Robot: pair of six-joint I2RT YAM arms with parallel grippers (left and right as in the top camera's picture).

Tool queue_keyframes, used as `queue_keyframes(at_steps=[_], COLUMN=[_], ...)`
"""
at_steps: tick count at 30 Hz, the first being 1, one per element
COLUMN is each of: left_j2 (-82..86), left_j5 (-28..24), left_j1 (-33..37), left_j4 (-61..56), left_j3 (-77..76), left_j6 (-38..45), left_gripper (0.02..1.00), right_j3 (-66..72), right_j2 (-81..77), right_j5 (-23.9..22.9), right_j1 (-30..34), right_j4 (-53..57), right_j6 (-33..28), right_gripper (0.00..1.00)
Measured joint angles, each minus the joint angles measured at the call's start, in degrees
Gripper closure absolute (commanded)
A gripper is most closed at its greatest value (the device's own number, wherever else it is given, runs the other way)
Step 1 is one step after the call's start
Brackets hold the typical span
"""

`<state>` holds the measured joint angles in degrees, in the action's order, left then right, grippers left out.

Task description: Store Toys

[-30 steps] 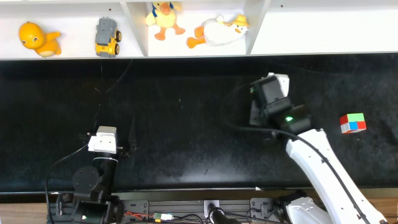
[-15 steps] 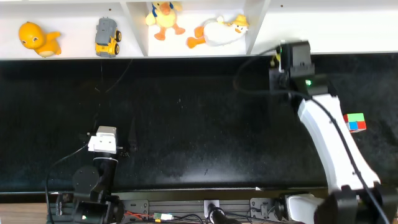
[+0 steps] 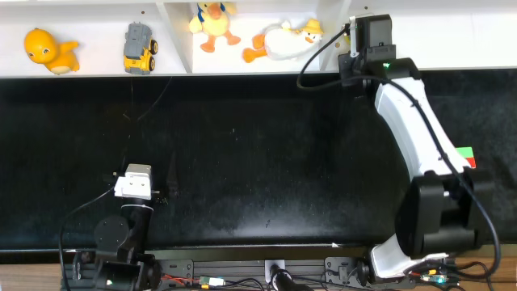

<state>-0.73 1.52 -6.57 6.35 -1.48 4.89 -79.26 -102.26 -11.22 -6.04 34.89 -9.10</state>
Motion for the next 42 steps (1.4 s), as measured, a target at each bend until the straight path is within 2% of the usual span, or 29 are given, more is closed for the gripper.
queue_keyframes(at_steps=[3, 4, 7, 10, 13, 17, 25, 29, 33, 36, 42], left_j2=[0.00, 0.00, 0.00, 0.00, 0.00, 0.00, 0.00, 0.00, 0.00, 0.00, 0.00], left_j5=[0.00, 0.00, 0.00, 0.00, 0.00, 0.02, 0.00, 0.00, 0.00, 0.00, 0.00], left_j1=[0.00, 0.02, 0.02, 0.02, 0.02, 0.02, 0.02, 0.02, 0.02, 0.02, 0.02], left_j4=[0.00, 0.00, 0.00, 0.00, 0.00, 0.00, 0.00, 0.00, 0.00, 0.00, 0.00], left_j3=[0.00, 0.00, 0.00, 0.00, 0.00, 0.00, 0.00, 0.00, 0.00, 0.00, 0.00], left_j6=[0.00, 0.00, 0.00, 0.00, 0.00, 0.00, 0.00, -0.02, -0.02, 0.00, 0.00], left_gripper=[0.020, 0.020, 0.020, 0.020, 0.020, 0.020, 0.020, 0.020, 0.023, 0.020, 0.020], right_j3=[-0.48, -0.48, -0.72, -0.72, -0.79, -1.11, 0.76, 9.97, 19.71, 23.91, 24.90], right_j2=[-2.12, -2.64, -3.19, -3.52, -3.52, -3.50, -0.31, 8.55, 21.22, 30.18, 37.13], right_j5=[0.79, 1.22, 2.32, 3.13, 3.50, 4.81, 4.74, 4.61, 1.97, -0.81, -3.41], right_j1=[1.40, 1.88, 2.82, 3.39, 3.48, 3.43, 1.57, 0.20, 1.42, 4.70, 17.27], right_j4=[-1.38, -1.90, -3.54, -4.39, -4.59, -4.22, 0.11, 1.11, 5.97, 13.14, 22.71], right_j6=[0.00, -0.04, -0.04, -0.15, 0.24, 0.35, 0.22, 0.09, 1.51, 4.09, 8.70], right_gripper=[0.958, 0.932, 0.737, 0.673, 0.461, 0.020, 0.005, 0.001, 0.003, 0.003, 0.005])
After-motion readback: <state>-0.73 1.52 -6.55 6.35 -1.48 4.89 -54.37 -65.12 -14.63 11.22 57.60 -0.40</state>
